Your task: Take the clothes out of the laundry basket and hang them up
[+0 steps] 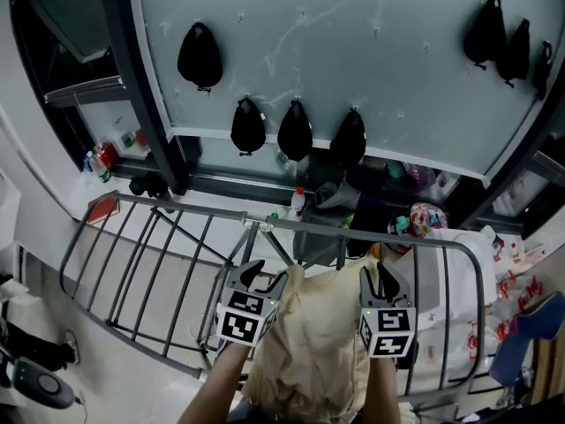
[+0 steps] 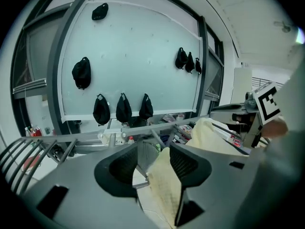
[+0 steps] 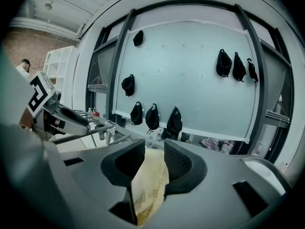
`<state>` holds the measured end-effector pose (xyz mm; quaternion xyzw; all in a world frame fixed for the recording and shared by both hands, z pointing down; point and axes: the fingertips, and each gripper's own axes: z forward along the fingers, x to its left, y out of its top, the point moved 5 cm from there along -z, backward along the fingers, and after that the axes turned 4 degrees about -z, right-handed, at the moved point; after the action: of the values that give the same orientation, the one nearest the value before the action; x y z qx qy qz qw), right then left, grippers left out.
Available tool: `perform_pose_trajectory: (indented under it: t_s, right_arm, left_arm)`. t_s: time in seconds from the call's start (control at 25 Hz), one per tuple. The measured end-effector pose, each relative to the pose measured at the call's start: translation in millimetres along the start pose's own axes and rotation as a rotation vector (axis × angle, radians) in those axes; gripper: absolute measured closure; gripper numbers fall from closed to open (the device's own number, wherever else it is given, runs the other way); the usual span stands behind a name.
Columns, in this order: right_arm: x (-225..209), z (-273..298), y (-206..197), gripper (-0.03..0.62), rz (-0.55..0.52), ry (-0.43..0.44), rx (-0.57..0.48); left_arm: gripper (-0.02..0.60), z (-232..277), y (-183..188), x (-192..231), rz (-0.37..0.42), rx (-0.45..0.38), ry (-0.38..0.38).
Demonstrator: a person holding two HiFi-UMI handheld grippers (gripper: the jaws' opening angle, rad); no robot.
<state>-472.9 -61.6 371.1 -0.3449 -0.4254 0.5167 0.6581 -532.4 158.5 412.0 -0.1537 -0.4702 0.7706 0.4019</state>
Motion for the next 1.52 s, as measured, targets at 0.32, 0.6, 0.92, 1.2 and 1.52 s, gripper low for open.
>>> perform_pose_trajectory:
  t_s: [0.32, 0.6, 0.92, 1.2, 1.52]
  right_arm:
    - [-2, -25, 3, 0.45, 0.029, -0.005, -0.062]
    - [-12, -76, 15, 0.45, 0.064, -0.049, -0.207]
    - [-54, -161, -7, 0.451, 0.105, -0.205, -0.262]
    - [-106, -270, -66, 0.451, 0.173, -0.441, -0.222]
    - [-149, -419, -148, 0.451, 0.279, -0.777, -0.142]
  left_arm:
    - [0.359, -28, 4, -19, -0.004, -0.105, -0.023]
    - [0.359, -54, 25, -60, 0.026, -0.237, -0.102]
    - [0.359, -65, 42, -153, 0.119, -0.289, -0.29]
    - [0.359, -57, 34, -274, 0.201, -0.256, -0.531]
    - [0.359, -60, -1, -443, 0.338, -0.174, -0.855]
